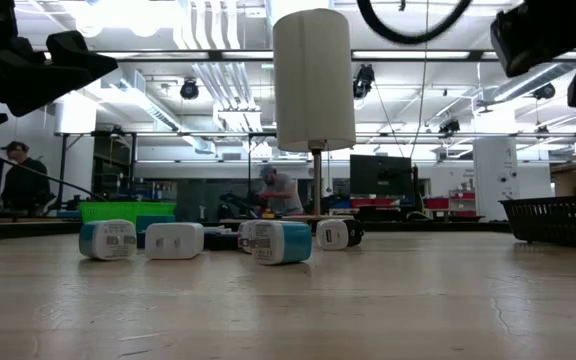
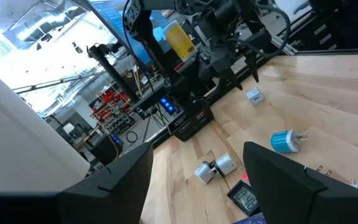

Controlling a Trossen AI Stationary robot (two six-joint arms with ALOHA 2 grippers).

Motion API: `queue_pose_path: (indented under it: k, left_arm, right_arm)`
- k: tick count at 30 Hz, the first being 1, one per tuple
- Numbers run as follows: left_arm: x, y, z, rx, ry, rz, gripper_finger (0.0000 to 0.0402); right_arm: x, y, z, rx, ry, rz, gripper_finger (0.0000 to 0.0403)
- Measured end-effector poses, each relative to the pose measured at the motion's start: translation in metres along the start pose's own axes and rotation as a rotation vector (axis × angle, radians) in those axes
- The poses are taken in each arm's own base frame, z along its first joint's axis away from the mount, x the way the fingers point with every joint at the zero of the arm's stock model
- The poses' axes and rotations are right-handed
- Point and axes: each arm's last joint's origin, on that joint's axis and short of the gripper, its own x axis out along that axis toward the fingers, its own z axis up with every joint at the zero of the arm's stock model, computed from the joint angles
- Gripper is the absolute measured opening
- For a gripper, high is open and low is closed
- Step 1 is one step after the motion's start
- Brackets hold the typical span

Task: Pick & Place Office items
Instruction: Put the right white charger adapter into the black bin

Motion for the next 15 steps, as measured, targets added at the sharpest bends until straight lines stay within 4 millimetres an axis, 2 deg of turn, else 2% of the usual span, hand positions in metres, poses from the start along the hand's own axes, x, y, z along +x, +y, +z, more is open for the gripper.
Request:
queue_pose_path:
  k: [8,15]
  left_arm:
    - [0.0,0.0,0.0,0.0,0.0,0.0,0.0257]
    - [0.0,0.0,0.0,0.0,0.0,0.0,0.0257]
  right_arm:
    - [0.023,-0.007,-0.006,-0.044,0.015,0.044,0.0217]
    - [0.027,-0.014,-0.008,-0.054,0.013,0.037,0.0217]
